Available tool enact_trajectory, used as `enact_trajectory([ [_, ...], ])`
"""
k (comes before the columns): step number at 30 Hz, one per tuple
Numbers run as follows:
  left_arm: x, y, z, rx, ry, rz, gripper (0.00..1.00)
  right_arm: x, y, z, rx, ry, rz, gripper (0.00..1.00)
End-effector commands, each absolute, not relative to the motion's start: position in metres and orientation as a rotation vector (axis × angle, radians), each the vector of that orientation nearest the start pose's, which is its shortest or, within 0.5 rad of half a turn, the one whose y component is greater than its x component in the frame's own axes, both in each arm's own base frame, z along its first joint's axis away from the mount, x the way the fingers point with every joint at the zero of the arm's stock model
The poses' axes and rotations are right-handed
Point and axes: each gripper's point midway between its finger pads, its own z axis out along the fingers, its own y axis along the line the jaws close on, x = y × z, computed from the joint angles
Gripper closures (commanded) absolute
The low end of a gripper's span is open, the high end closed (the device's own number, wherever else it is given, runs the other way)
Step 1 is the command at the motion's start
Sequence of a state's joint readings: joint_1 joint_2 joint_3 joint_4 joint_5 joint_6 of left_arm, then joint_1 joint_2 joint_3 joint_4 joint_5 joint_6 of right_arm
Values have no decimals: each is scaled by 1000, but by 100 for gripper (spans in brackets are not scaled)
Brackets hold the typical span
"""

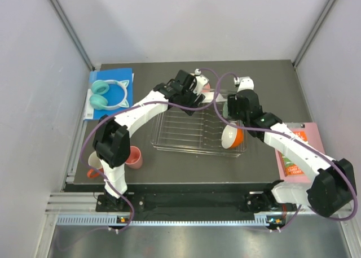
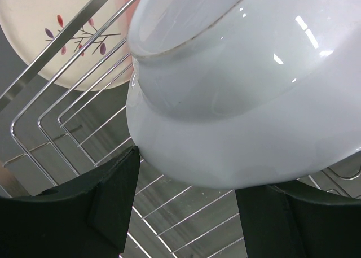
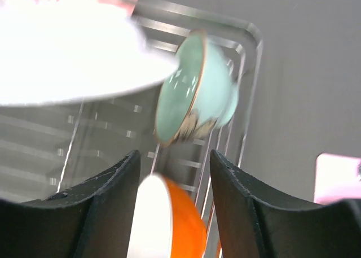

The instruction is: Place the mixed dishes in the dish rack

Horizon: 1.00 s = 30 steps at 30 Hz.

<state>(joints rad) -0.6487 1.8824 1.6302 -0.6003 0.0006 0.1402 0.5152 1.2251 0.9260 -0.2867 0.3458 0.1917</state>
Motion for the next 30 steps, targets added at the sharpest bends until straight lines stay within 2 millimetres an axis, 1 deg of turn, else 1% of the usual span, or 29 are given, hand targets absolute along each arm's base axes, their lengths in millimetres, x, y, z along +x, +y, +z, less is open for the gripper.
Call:
enact_trajectory([
  [1, 394, -299, 154, 885, 2255, -305, 31, 366, 132, 202, -80, 2022, -28, 50],
  [5, 391, -300, 155, 889, 2262, -318, 31, 369, 131, 193, -89, 2019, -88, 53],
  [8, 391, -300, 156, 889, 2259, -322, 31, 374, 127, 193, -77, 1997, -123, 56],
  [12, 390, -299, 154, 893, 2262, -318, 31, 380, 124, 196, -63, 1971, -160, 60],
  [13, 390, -299, 153, 894, 2266, -320, 32, 381, 123, 196, -60, 1969, -170, 64],
  [15, 389, -300, 154, 896, 2263, -327, 32, 385, 122, 199, -51, 1949, -186, 66],
  [17, 389, -301, 155, 895, 2261, -334, 32, 389, 124, 199, -57, 1940, -188, 66],
  [19, 388, -301, 156, 894, 2262, -337, 32, 392, 125, 193, -68, 1953, -201, 67],
  [20, 388, -301, 156, 895, 2263, -336, 32, 394, 127, 194, -66, 1951, -197, 68],
  [25, 387, -300, 156, 899, 2263, -335, 32, 400, 131, 184, -80, 1963, -203, 68],
  [30, 386, -300, 156, 898, 2264, -337, 33, 406, 134, 181, -82, 1967, -214, 68],
])
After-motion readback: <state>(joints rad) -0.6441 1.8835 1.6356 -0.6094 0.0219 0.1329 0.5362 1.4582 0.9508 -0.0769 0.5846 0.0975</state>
